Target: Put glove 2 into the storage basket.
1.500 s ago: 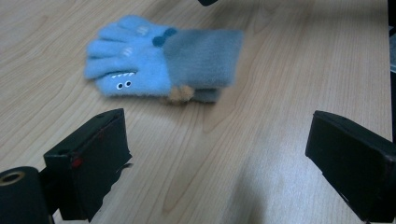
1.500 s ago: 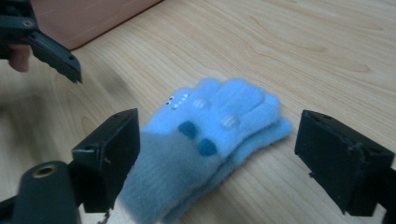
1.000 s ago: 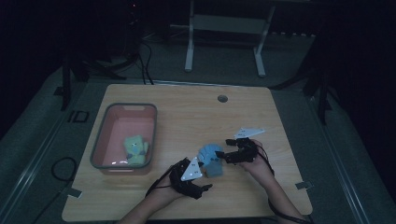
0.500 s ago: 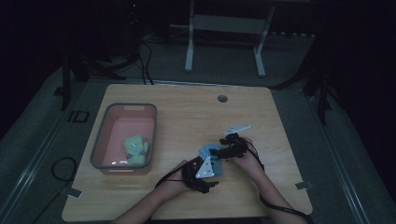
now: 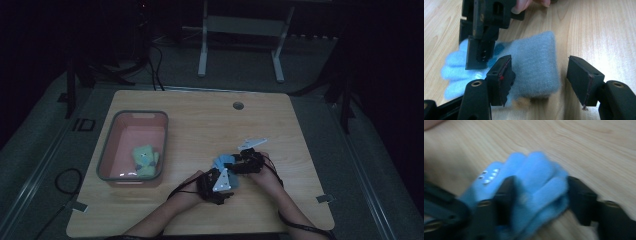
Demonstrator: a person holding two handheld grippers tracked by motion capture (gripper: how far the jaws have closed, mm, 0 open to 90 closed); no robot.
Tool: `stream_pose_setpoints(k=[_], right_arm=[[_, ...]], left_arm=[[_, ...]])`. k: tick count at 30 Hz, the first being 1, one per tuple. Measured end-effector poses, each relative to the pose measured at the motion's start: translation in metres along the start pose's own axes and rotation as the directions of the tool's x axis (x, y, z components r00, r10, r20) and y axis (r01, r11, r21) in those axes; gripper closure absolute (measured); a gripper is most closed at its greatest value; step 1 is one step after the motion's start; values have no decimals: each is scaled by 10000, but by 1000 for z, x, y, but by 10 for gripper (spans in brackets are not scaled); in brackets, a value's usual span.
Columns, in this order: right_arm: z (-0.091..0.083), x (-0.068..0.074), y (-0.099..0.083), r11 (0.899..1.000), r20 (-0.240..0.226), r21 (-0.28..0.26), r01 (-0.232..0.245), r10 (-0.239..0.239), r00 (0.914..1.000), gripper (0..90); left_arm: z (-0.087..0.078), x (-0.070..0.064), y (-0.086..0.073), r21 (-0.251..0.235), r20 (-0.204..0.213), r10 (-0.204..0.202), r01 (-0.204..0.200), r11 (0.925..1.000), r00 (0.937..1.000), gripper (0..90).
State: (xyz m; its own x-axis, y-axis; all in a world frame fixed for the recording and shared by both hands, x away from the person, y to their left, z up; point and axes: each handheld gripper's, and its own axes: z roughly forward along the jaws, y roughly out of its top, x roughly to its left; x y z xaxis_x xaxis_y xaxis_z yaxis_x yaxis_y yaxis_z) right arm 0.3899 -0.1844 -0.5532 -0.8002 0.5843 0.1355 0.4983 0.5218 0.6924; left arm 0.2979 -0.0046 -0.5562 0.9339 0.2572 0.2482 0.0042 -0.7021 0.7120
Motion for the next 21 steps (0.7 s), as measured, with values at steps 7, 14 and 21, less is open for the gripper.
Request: stream_pose_setpoints(k=[7,14,21], right_arm=[[1,-2,2,9992,-744,221,-336,352,9966,722],[1,-1,3,9976,-715,263,-634,651,9953,770],[-7,1,14,9963,-855,-5,-856,852,9927,798]], left_arm=[[5,3,0,58,40,180,-180,9998,9998,476],[1,10,3,98,-12,284,-284,9995,9996,743],[-15,17,12,194,88,104,-106,9998,9999,763]])
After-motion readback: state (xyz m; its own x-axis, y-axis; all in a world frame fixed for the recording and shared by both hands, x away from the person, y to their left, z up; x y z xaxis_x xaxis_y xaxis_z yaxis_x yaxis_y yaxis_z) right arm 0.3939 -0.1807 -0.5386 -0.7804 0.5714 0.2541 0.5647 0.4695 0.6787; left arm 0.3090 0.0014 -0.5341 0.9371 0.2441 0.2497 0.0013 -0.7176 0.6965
